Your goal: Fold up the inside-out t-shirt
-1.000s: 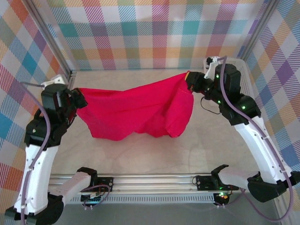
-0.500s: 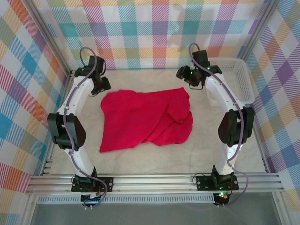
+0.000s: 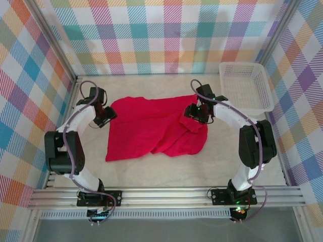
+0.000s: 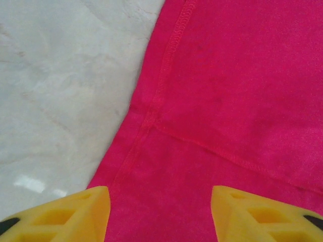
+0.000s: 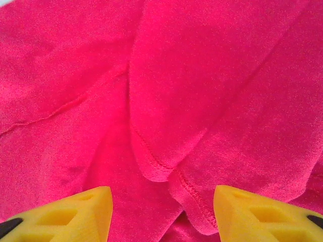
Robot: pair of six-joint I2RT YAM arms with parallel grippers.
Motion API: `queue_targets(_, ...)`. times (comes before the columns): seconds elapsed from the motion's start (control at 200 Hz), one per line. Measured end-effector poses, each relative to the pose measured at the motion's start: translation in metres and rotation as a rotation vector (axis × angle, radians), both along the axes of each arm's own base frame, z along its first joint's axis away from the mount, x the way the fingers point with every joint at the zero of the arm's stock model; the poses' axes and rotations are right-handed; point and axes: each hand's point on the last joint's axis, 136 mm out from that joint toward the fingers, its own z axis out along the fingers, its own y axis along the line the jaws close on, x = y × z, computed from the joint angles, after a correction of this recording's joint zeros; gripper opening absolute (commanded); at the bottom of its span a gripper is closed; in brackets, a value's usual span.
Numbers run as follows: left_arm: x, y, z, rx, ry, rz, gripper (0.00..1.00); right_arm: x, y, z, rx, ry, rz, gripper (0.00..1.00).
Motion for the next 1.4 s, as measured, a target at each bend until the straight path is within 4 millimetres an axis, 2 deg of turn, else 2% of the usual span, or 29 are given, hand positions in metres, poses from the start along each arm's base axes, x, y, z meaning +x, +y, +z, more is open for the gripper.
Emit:
queue_targets(0.305,0.020,-0.003,-0.046,-0.020,0.060,0.011,0.49,-0.003,0.001,-0.009,0.012,0.004,0.006,0.56)
queue_targets(0.535,0.023,0.001,-0.064,0.002,0.090,0.023,0.49,-0.004,0.004,-0.013,0.021,0.017,0.012,0.56)
queue_targets(0.59,0.023,0.002,-0.071,0.004,0.106,0.025,0.43,-0.005,0.005,-0.014,0.028,0.023,0.011,0.56)
queue_targets(0.69,0.031,0.002,-0.070,0.005,0.095,0.031,0.25,-0.007,0.007,-0.015,0.046,0.033,0.008,0.56)
queue_targets(0.85,0.036,0.004,-0.071,0.004,0.094,0.044,0.09,-0.018,0.009,-0.027,0.046,0.070,0.013,0.56)
queue_targets(1.0,0.035,0.004,-0.070,0.004,0.094,0.046,0.06,-0.020,0.011,-0.029,0.044,0.075,0.016,0.56)
queue_targets(1.15,0.028,0.005,-0.063,0.010,0.108,0.047,0.06,-0.013,0.011,-0.044,0.012,0.097,0.004,0.55)
queue_targets(1.23,0.025,0.006,-0.048,0.016,0.093,0.049,0.06,-0.009,0.009,-0.050,-0.014,0.101,-0.007,0.47)
queue_targets(1.35,0.023,0.007,-0.019,0.019,0.037,0.048,0.03,-0.004,0.004,-0.053,-0.053,0.089,-0.009,0.14)
queue_targets(1.4,0.022,0.007,-0.008,0.019,0.016,0.049,0.03,-0.002,0.002,-0.052,-0.063,0.085,-0.016,0.05)
